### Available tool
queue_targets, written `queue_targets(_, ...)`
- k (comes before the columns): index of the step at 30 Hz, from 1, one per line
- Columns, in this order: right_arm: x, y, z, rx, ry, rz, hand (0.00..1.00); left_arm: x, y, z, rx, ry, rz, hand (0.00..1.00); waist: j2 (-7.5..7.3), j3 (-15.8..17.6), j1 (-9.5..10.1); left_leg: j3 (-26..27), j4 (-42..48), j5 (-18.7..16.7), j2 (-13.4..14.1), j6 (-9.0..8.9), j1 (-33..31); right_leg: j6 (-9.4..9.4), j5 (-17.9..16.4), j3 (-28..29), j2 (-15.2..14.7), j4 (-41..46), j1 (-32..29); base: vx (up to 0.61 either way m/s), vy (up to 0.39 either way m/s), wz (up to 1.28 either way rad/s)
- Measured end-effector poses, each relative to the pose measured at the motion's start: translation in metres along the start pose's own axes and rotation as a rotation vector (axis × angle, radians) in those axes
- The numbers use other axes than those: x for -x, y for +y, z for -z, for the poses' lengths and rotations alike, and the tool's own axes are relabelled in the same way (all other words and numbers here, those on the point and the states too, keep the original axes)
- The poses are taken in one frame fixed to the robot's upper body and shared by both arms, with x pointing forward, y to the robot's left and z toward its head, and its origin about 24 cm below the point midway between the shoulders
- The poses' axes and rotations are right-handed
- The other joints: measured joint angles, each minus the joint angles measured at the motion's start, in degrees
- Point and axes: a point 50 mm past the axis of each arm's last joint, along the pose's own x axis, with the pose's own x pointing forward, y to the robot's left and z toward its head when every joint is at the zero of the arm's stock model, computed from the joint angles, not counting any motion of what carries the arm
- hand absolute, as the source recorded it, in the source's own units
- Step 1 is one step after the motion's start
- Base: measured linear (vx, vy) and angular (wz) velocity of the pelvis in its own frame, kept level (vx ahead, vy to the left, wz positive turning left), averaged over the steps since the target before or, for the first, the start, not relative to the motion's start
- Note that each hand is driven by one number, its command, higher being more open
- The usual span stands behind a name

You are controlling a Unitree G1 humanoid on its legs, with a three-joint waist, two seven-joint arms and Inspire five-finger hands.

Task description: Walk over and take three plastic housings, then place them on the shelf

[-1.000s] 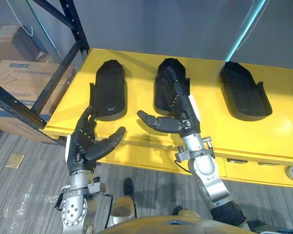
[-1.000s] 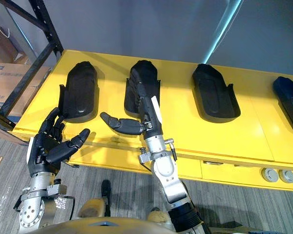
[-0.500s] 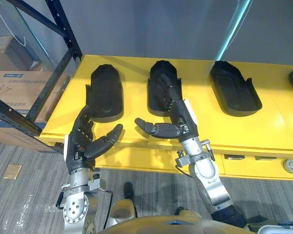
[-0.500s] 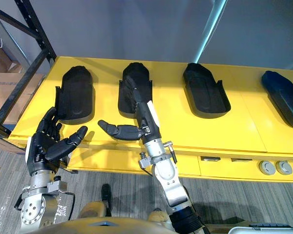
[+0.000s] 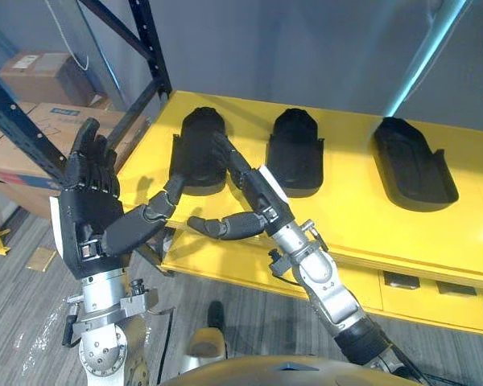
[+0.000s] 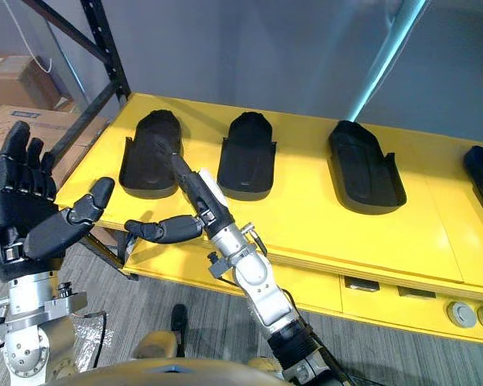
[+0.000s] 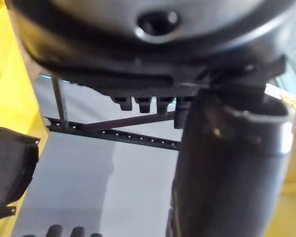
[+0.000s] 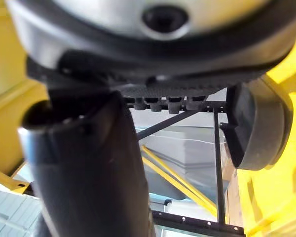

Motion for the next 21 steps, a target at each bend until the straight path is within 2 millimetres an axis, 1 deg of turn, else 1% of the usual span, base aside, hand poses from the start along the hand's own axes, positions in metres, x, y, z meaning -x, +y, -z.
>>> queue_targets(1, -0.001, 0.000, 0.002, 0.002, 0.014, 0.006, 1.00, 0.000, -0.001, 0.000, 0.004, 0.002, 0.005, 1.00, -0.03, -0.05, 0.09, -0.13, 0.00, 0.05, 0.03, -0.04, -0.04, -0.05, -0.03, -0.09, 0.04, -0.01, 0.00, -0.03, -0.022, 0.07)
queue_targets(3, -0.001, 0.000, 0.014, 0.011, 0.093, 0.035, 1.00, 0.001, -0.004, 0.001, 0.014, 0.008, 0.021, 1.00, -0.11, -0.21, 0.14, -0.76, -0.01, 0.23, 0.06, -0.04, -0.29, -0.19, -0.14, -0.61, 0.21, 0.02, 0.02, -0.04, -0.026, 0.11)
queue_targets(7, 0.006, -0.005, 0.035, 0.084, 0.212, 0.121, 1.00, 0.001, -0.007, 0.003, 0.030, 0.016, 0.026, 1.00, -0.11, -0.29, 0.14, -1.45, -0.01, 0.53, 0.10, -0.07, -1.00, -0.20, -0.13, -1.36, 0.41, 0.06, -0.22, -0.02, -0.015, 0.10)
queue_targets(16, 0.004, -0.009, 0.034, 0.161, 0.192, 0.271, 1.00, 0.007, -0.006, 0.018, 0.032, 0.107, -0.018, 1.00, 0.04, -0.29, 0.16, -1.43, 0.00, 0.57, 0.18, -0.13, -1.15, -0.28, -0.18, -1.30, 0.49, 0.08, -0.44, 0.00, -0.002, 0.00)
queue_targets(19, 0.002, -0.012, 0.031, 0.178, 0.174, 0.351, 1.00, 0.010, -0.010, 0.024, 0.048, 0.134, -0.017, 1.00, 0.33, -0.16, 0.12, -1.44, 0.01, 0.63, 0.23, -0.21, -1.75, -0.28, -0.18, -1.24, 0.50, 0.23, -1.18, 0.00, 0.000, 0.00)
queue_targets(21, 0.001, -0.017, 0.028, 0.182, 0.151, 0.394, 1.00, 0.010, -0.012, 0.024, 0.057, 0.141, -0.013, 1.00, 0.88, 0.15, 0.16, -1.46, 0.01, 0.70, 0.23, -0.22, -2.11, -0.28, -0.17, -1.20, 0.48, 0.31, -1.59, 0.00, 0.000, 0.00)
